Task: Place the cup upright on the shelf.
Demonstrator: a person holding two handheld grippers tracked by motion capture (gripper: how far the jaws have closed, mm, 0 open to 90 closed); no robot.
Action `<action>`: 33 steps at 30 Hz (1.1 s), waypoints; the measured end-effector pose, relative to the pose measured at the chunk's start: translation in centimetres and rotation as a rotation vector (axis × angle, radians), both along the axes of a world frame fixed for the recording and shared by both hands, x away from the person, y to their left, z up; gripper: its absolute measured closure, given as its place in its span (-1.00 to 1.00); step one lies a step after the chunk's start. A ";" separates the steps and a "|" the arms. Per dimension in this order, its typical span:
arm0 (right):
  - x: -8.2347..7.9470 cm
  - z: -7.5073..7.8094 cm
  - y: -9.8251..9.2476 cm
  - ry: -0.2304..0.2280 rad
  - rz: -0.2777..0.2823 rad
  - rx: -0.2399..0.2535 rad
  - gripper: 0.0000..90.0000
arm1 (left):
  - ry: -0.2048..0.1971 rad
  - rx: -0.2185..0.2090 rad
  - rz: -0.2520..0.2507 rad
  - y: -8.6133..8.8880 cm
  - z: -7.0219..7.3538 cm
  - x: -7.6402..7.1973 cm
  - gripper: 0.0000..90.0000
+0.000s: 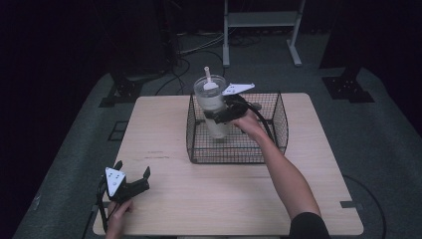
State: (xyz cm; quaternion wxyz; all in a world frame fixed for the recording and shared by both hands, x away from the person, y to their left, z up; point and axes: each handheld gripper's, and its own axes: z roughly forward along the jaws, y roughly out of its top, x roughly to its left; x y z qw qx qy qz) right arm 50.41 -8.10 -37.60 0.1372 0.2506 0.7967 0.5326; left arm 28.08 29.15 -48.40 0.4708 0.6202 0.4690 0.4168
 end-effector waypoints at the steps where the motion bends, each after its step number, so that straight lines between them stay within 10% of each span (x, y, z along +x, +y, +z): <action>1: 0.1 -0.2 0.1 0.003 0.001 -0.003 -0.80 | 0.000 0.001 0.000 0.0 0.0 0.0 -1.00; 33: 1.7 -3.9 0.1 0.029 0.066 -0.081 -0.80 | -0.006 0.004 -0.002 -0.1 0.0 0.0 -1.00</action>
